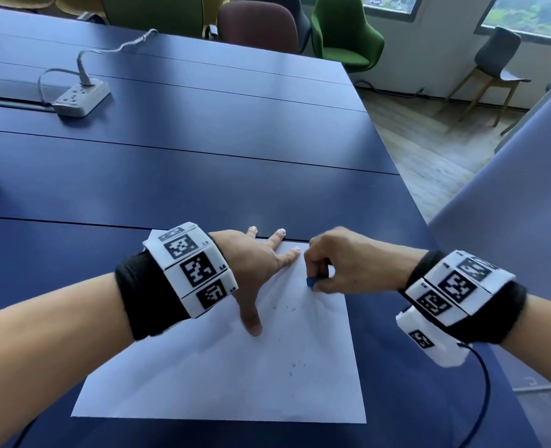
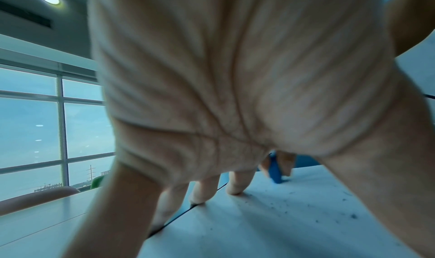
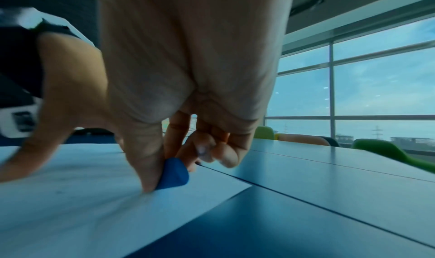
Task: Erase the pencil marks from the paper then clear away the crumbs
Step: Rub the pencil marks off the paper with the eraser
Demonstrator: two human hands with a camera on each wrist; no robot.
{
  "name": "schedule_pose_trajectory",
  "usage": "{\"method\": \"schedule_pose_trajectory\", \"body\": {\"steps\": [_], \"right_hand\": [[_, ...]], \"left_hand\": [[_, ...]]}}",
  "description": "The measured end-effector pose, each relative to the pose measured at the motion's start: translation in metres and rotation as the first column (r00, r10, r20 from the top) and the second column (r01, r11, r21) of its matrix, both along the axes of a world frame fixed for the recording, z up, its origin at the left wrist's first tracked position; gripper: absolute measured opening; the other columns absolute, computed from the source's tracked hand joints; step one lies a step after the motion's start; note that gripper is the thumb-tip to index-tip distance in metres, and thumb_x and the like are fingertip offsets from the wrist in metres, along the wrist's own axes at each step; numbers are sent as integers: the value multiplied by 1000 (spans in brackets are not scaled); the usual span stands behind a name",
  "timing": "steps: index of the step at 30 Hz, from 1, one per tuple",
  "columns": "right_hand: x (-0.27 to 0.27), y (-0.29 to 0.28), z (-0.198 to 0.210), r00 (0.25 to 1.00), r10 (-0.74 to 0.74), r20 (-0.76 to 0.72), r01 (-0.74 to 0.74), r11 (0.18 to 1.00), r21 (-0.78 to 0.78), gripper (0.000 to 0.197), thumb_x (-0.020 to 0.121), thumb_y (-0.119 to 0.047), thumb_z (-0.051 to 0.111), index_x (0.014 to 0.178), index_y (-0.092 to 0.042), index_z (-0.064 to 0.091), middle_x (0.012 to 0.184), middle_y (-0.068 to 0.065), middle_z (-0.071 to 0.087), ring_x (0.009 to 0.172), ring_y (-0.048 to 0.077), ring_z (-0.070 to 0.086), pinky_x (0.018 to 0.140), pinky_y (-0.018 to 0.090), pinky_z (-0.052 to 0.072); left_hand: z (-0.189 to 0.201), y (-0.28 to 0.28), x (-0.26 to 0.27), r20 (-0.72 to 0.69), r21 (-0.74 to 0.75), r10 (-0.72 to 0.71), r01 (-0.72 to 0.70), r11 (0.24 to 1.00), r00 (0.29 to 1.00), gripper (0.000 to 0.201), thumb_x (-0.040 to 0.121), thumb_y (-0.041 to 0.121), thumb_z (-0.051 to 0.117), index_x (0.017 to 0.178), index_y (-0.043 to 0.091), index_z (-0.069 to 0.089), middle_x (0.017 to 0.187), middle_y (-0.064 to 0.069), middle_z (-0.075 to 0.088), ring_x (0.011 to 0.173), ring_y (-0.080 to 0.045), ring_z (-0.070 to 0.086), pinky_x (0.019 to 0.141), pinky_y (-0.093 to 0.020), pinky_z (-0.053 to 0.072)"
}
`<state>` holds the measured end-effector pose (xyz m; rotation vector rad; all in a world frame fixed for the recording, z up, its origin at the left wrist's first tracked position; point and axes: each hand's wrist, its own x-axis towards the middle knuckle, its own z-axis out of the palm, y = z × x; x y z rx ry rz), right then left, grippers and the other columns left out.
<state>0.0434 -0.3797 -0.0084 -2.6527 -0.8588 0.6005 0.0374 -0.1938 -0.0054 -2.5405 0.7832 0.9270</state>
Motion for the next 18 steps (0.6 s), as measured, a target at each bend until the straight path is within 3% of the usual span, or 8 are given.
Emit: {"method": "schedule_pose_trajectory", "body": {"steps": [3, 7, 12, 14, 18], "right_hand": [[-1, 3, 3, 996, 26, -82, -28, 999, -32, 3, 74, -17, 71, 76, -15, 71, 70, -5, 68, 60, 7, 56, 62, 24, 51], [6, 0, -1, 994, -64, 92, 62, 998, 27, 6, 76, -18, 67, 75, -12, 66, 73, 1, 66, 69, 18, 59, 69, 37, 53], [-17, 5, -1, 993, 63, -99, -65, 998, -9, 6, 75, -20, 70, 76, -14, 69, 73, -1, 67, 65, 12, 58, 65, 30, 52], [-6, 3, 0, 999, 5, -40, -5, 1000, 3, 8, 75, -21, 72, 76, -14, 69, 71, -2, 68, 63, 11, 57, 65, 30, 52], [2, -2, -4, 996, -92, -2, 92, 994, 66, 12, 76, -21, 70, 74, -10, 64, 75, 7, 66, 67, 20, 57, 66, 35, 51]], "left_hand": [[0, 1, 0, 0, -2, 10, -10, 1000, 1000, 138, 62, 66, 81, 152, 38, -20, 161, 3, -25, 150, -35, -3, 105, -51, 39], [-1, 1, 0, 8, -1, 5, -5, 1000, 1000, 137, 62, 66, 80, 152, 37, -20, 161, 4, -25, 150, -35, -3, 105, -52, 39], [0, -1, -1, -1, 6, 8, -8, 1000, 1000, 138, 62, 65, 80, 151, 38, -21, 161, 4, -26, 150, -35, -4, 103, -51, 40], [0, -1, 0, -1, 5, 0, 0, 1000, 1000, 138, 62, 65, 80, 151, 37, -21, 161, 3, -26, 150, -35, -4, 104, -51, 39], [1, 4, -3, -10, -32, 18, -18, 999, 1000, 138, 64, 63, 81, 153, 32, -19, 160, 3, -28, 150, -34, -5, 107, -51, 37]]}}
